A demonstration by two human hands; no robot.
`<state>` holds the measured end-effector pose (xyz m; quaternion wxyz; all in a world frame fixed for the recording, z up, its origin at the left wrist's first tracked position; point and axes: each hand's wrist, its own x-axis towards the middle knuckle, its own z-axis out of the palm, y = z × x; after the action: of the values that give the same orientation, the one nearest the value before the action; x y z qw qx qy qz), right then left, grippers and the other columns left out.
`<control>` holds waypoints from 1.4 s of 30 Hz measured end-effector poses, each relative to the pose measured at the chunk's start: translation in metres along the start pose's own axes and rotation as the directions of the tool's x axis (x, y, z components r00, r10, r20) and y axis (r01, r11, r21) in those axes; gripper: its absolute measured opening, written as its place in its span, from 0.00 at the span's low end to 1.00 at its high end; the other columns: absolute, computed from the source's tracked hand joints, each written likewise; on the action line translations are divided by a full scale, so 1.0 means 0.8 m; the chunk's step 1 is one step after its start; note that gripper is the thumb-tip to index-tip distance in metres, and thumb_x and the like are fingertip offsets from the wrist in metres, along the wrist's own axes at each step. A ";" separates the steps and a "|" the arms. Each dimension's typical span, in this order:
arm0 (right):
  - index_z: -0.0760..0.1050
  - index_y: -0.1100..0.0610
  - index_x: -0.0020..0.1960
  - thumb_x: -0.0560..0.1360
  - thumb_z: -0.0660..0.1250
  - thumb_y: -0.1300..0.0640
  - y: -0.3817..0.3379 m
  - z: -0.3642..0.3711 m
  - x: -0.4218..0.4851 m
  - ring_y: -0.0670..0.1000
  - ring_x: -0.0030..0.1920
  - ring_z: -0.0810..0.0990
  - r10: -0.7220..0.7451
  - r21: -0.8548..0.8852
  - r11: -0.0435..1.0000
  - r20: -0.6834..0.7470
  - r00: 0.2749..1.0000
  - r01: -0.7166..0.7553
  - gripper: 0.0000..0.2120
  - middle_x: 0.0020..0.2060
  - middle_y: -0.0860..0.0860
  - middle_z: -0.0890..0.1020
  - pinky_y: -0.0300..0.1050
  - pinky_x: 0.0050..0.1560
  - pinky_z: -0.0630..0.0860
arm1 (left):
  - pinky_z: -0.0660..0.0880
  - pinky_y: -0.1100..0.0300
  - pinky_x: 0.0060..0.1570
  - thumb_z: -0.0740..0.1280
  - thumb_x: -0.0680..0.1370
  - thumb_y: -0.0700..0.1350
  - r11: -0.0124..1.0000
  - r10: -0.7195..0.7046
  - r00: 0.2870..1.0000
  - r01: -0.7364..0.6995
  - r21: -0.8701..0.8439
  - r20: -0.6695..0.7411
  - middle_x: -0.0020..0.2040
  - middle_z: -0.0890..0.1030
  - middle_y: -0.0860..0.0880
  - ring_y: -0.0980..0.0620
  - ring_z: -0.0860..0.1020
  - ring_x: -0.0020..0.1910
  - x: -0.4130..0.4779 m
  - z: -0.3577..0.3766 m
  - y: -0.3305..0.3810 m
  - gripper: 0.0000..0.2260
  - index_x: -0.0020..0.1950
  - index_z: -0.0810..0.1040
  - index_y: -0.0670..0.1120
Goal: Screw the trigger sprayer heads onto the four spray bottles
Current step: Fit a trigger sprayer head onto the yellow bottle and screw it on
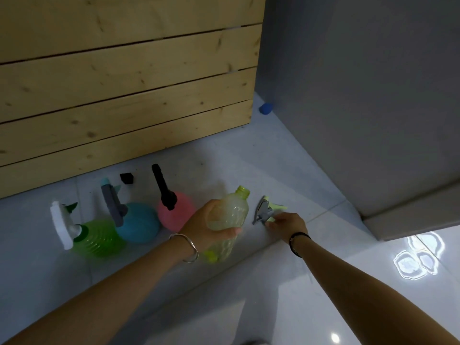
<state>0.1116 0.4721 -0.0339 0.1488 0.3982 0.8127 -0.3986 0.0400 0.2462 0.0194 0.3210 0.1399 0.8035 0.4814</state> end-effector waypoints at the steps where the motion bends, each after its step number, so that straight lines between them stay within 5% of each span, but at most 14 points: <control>1: 0.81 0.52 0.56 0.69 0.72 0.50 -0.001 0.003 -0.001 0.55 0.59 0.78 0.025 0.065 0.998 -0.015 1.000 -0.024 0.16 0.58 0.54 0.82 0.42 0.56 0.72 | 0.74 0.63 0.54 0.78 0.62 0.55 1.000 0.002 1.000 -0.002 -0.002 0.000 0.56 0.79 0.55 0.57 0.77 0.55 -0.001 -0.001 0.000 0.29 0.60 0.71 0.54; 4: 0.81 0.54 0.55 0.68 0.73 0.51 -0.011 0.005 -0.007 0.52 0.56 0.79 0.066 0.242 0.968 -0.007 0.998 -0.062 0.17 0.54 0.50 0.81 0.37 0.54 0.73 | 0.71 0.74 0.44 0.78 0.64 0.52 1.000 0.008 1.000 -0.008 -0.004 -0.020 0.53 0.78 0.59 0.61 0.77 0.52 -0.005 -0.008 0.001 0.24 0.56 0.71 0.59; 6: 0.80 0.58 0.56 0.69 0.74 0.54 -0.025 -0.004 -0.015 0.47 0.46 0.79 0.037 0.428 0.902 0.053 0.998 -0.057 0.17 0.50 0.51 0.80 0.30 0.45 0.73 | 0.71 0.71 0.45 0.78 0.64 0.53 1.000 -0.001 1.000 0.001 -0.007 -0.030 0.53 0.78 0.59 0.59 0.77 0.53 -0.009 -0.012 0.002 0.25 0.56 0.71 0.58; 9: 0.78 0.64 0.58 0.71 0.72 0.57 -0.060 -0.032 -0.033 0.50 0.48 0.79 -0.066 0.578 0.816 0.114 0.991 -0.012 0.18 0.50 0.57 0.81 0.39 0.53 0.75 | 0.71 0.67 0.49 0.78 0.63 0.53 1.000 0.010 1.000 -0.010 -0.001 -0.030 0.54 0.78 0.58 0.59 0.77 0.54 -0.021 -0.022 0.011 0.27 0.57 0.70 0.57; 14: 0.78 0.60 0.57 0.75 0.67 0.56 -0.141 -0.093 -0.079 0.49 0.52 0.78 -0.257 0.692 0.710 0.084 0.963 0.129 0.13 0.50 0.54 0.81 0.43 0.58 0.71 | 0.73 0.69 0.46 0.78 0.59 0.58 0.998 0.067 0.998 -0.067 0.019 -0.020 0.51 0.78 0.60 0.61 0.77 0.52 -0.055 -0.051 0.059 0.26 0.53 0.71 0.60; 19: 0.78 0.52 0.51 0.75 0.65 0.52 -0.221 -0.157 -0.143 0.45 0.51 0.79 -0.425 0.755 0.597 0.012 0.905 0.270 0.07 0.46 0.48 0.82 0.40 0.58 0.70 | 0.75 0.60 0.53 0.73 0.54 0.65 0.985 0.166 0.981 -0.161 0.059 -0.095 0.52 0.77 0.59 0.58 0.77 0.53 -0.099 -0.093 0.131 0.31 0.53 0.70 0.60; 24: 0.74 0.59 0.64 0.75 0.65 0.51 -0.289 -0.207 -0.229 0.50 0.60 0.78 -0.585 0.758 0.519 -0.022 0.811 0.395 0.20 0.54 0.52 0.81 0.49 0.67 0.69 | 0.72 0.65 0.47 0.76 0.56 0.62 0.968 0.249 0.942 -0.245 0.045 -0.225 0.52 0.78 0.58 0.58 0.77 0.51 -0.150 -0.126 0.203 0.33 0.57 0.71 0.57; 29: 0.75 0.57 0.58 0.76 0.63 0.49 -0.341 -0.241 -0.332 0.41 0.42 0.78 -0.682 0.790 0.392 -0.095 0.726 0.472 0.15 0.24 0.40 0.79 0.42 0.62 0.71 | 0.72 0.73 0.42 0.79 0.64 0.47 0.943 0.291 0.888 -0.328 -0.048 -0.356 0.51 0.79 0.58 0.62 0.78 0.49 -0.214 -0.147 0.254 0.29 0.62 0.71 0.51; 32: 0.74 0.58 0.63 0.76 0.64 0.49 -0.365 -0.257 -0.392 0.39 0.43 0.81 -0.695 0.840 0.275 -0.163 0.700 0.468 0.19 0.32 0.41 0.82 0.35 0.49 0.75 | 0.74 0.66 0.46 0.79 0.64 0.45 0.935 0.292 0.871 -0.347 -0.073 -0.395 0.53 0.80 0.53 0.54 0.79 0.52 -0.252 -0.159 0.269 0.29 0.62 0.71 0.50; 35: 0.77 0.54 0.57 0.75 0.65 0.50 -0.379 -0.266 -0.435 0.40 0.46 0.82 -0.716 0.890 0.157 -0.195 0.670 0.427 0.13 0.46 0.46 0.83 0.34 0.46 0.77 | 0.75 0.60 0.53 0.80 0.61 0.47 0.928 0.292 0.859 -0.361 -0.092 -0.421 0.54 0.80 0.51 0.52 0.79 0.53 -0.283 -0.163 0.276 0.30 0.60 0.72 0.51; 42: 0.78 0.55 0.52 0.77 0.64 0.53 -0.379 -0.266 -0.491 0.46 0.51 0.82 -0.715 0.947 -0.093 -0.279 0.642 0.307 0.08 0.48 0.49 0.82 0.38 0.52 0.80 | 0.68 0.82 0.35 0.79 0.63 0.48 0.937 0.301 0.859 -0.348 -0.040 -0.415 0.51 0.77 0.62 0.69 0.73 0.48 -0.327 -0.156 0.263 0.28 0.59 0.70 0.55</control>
<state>0.1461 0.3166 0.4816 -0.1766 -0.0288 0.4126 -0.8932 0.1389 0.1258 0.3417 0.0707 0.1529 0.7883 0.5918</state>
